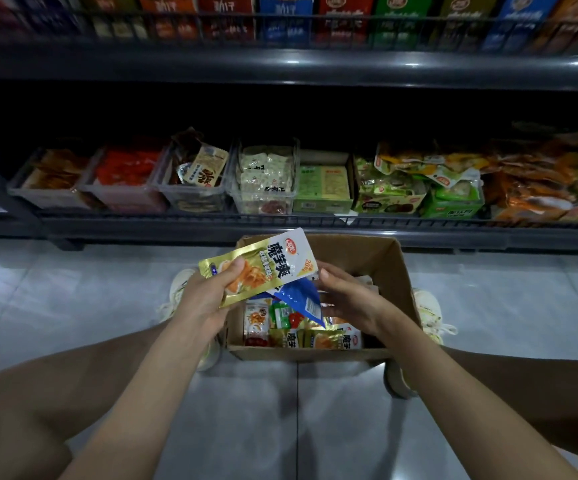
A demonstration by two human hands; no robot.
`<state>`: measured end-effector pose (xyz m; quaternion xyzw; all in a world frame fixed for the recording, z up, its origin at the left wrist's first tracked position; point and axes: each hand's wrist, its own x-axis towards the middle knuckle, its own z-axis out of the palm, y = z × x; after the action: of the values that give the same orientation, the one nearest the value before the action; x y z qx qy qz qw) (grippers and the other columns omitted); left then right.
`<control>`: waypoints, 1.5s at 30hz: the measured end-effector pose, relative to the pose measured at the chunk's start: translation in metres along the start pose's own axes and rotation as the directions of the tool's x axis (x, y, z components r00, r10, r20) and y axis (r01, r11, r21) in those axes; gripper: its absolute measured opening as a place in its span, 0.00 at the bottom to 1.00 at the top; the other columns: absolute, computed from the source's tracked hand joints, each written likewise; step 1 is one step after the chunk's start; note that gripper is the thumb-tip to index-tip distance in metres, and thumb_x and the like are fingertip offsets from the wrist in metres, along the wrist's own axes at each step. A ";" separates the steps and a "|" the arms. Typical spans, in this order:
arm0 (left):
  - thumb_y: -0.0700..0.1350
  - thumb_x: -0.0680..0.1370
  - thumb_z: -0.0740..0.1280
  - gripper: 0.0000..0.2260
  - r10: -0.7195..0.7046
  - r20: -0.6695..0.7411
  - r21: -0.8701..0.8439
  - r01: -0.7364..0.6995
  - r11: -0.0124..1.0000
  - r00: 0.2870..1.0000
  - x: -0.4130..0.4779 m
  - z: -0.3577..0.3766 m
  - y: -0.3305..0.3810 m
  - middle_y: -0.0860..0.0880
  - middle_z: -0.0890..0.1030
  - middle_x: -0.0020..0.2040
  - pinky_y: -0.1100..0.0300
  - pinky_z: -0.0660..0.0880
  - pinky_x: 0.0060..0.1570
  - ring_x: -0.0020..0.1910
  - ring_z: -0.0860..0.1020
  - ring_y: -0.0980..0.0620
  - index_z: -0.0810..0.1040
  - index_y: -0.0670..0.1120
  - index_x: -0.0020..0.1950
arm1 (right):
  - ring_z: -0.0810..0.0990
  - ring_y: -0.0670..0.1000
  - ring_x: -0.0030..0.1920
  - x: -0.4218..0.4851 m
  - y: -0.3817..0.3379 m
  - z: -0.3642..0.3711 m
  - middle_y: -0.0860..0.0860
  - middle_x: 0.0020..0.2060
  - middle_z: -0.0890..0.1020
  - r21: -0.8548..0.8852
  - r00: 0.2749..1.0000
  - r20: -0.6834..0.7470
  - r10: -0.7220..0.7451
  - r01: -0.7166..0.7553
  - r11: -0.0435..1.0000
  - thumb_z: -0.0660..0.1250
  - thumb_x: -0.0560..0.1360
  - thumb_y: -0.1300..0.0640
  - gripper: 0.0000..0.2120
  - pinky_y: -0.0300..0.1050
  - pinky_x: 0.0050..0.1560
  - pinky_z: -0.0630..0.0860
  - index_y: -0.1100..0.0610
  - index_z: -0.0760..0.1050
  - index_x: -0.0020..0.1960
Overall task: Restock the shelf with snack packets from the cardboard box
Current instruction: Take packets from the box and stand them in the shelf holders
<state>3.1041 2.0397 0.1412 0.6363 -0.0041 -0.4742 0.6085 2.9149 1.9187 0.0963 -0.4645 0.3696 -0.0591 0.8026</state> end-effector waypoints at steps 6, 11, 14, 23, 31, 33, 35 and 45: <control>0.39 0.72 0.73 0.07 0.097 -0.074 0.090 -0.091 0.992 0.993 -0.001 -0.006 -0.007 0.43 0.84 0.43 0.51 0.79 0.49 0.39 0.82 0.49 0.79 0.40 0.48 | 0.81 0.50 0.50 -0.008 -0.018 0.004 0.52 0.49 0.79 -0.086 0.986 -0.127 -0.111 0.101 0.991 0.70 0.71 0.59 0.22 0.53 0.56 0.77 0.56 0.72 0.64; 0.39 0.70 0.74 0.12 0.103 -0.038 0.098 -0.099 0.990 0.994 -0.009 0.004 -0.022 0.42 0.84 0.45 0.54 0.79 0.45 0.46 0.82 0.44 0.79 0.39 0.51 | 0.84 0.50 0.37 -0.008 -0.019 0.012 0.54 0.40 0.85 -0.075 0.972 -0.189 -0.137 0.125 0.989 0.71 0.72 0.66 0.09 0.41 0.36 0.80 0.63 0.78 0.52; 0.38 0.65 0.75 0.16 0.073 -0.010 0.072 -0.072 0.995 0.997 -0.012 0.002 -0.020 0.43 0.83 0.46 0.50 0.77 0.49 0.46 0.82 0.44 0.78 0.44 0.52 | 0.84 0.50 0.36 -0.009 -0.022 0.009 0.54 0.38 0.85 -0.096 0.973 -0.189 -0.136 0.119 0.988 0.71 0.72 0.67 0.08 0.41 0.35 0.80 0.65 0.78 0.51; 0.44 0.67 0.77 0.18 -0.311 0.454 0.571 -0.005 0.821 0.835 -0.027 -0.007 0.006 0.43 0.84 0.52 0.47 0.75 0.57 0.52 0.82 0.43 0.80 0.45 0.56 | 0.84 0.55 0.42 -0.022 -0.055 0.002 0.61 0.43 0.84 -0.384 0.991 0.125 -0.052 0.096 0.919 0.71 0.71 0.67 0.05 0.44 0.41 0.82 0.64 0.81 0.47; 0.40 0.73 0.71 0.10 -0.081 0.428 0.488 -0.154 0.859 0.900 -0.025 0.000 -0.008 0.46 0.85 0.48 0.53 0.80 0.48 0.45 0.84 0.47 0.80 0.43 0.53 | 0.84 0.52 0.39 -0.023 -0.059 0.000 0.52 0.39 0.82 -0.100 0.974 -0.137 -0.181 0.169 0.981 0.71 0.70 0.69 0.15 0.43 0.39 0.82 0.58 0.76 0.54; 0.41 0.70 0.72 0.13 -0.061 0.388 0.422 -0.118 0.899 0.919 -0.023 -0.003 -0.009 0.44 0.85 0.49 0.48 0.79 0.51 0.47 0.83 0.44 0.79 0.42 0.53 | 0.84 0.53 0.41 -0.025 -0.055 -0.004 0.54 0.40 0.84 -0.019 0.978 -0.158 -0.138 0.137 0.990 0.69 0.71 0.69 0.17 0.42 0.36 0.81 0.59 0.75 0.58; 0.42 0.68 0.71 0.16 -0.074 0.364 0.390 -0.080 0.917 0.928 -0.021 -0.004 -0.011 0.42 0.84 0.50 0.47 0.78 0.51 0.47 0.83 0.43 0.78 0.42 0.55 | 0.84 0.52 0.43 -0.027 -0.049 -0.001 0.57 0.45 0.85 -0.106 0.986 -0.128 -0.107 0.093 0.990 0.68 0.74 0.67 0.14 0.41 0.37 0.81 0.61 0.76 0.58; 0.44 0.74 0.71 0.11 -0.065 0.125 0.307 0.023 0.951 0.990 -0.011 -0.011 -0.014 0.46 0.84 0.51 0.39 0.74 0.57 0.53 0.81 0.43 0.78 0.47 0.55 | 0.83 0.56 0.43 -0.021 -0.059 0.016 0.57 0.46 0.83 0.219 0.976 -0.189 -0.108 0.149 0.964 0.60 0.80 0.62 0.04 0.52 0.46 0.83 0.58 0.73 0.50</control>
<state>3.0965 2.0588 0.1348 0.6894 -0.1037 -0.5228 0.4906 2.9250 1.9055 0.1592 -0.3838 0.3984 -0.1947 0.8100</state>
